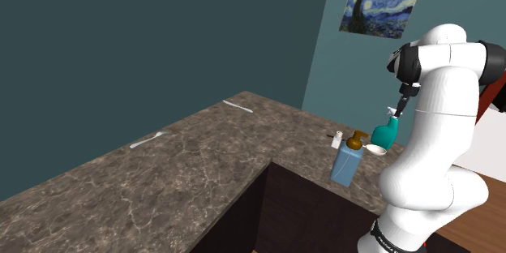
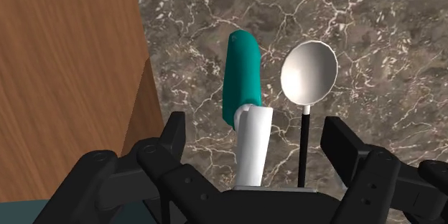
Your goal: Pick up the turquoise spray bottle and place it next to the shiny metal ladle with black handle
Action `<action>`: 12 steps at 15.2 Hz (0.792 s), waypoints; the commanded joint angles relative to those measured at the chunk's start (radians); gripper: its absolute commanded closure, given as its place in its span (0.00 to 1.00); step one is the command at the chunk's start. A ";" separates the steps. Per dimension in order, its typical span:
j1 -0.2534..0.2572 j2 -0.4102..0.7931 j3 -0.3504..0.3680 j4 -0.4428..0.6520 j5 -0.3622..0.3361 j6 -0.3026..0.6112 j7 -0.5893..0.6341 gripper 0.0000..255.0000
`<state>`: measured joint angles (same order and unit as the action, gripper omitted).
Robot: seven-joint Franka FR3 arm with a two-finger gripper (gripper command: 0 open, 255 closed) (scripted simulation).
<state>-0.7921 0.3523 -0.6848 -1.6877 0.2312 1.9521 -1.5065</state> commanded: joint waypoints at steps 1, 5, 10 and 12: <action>0.000 0.000 0.000 0.000 0.000 0.000 0.000 0.00; -0.001 -0.026 -0.011 0.097 -0.022 -0.116 0.016 0.00; -0.001 -0.026 -0.011 0.097 -0.022 -0.116 0.016 0.00; -0.001 -0.026 -0.011 0.097 -0.022 -0.116 0.016 0.00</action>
<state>-0.7932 0.3266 -0.6955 -1.5909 0.2087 1.8362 -1.4906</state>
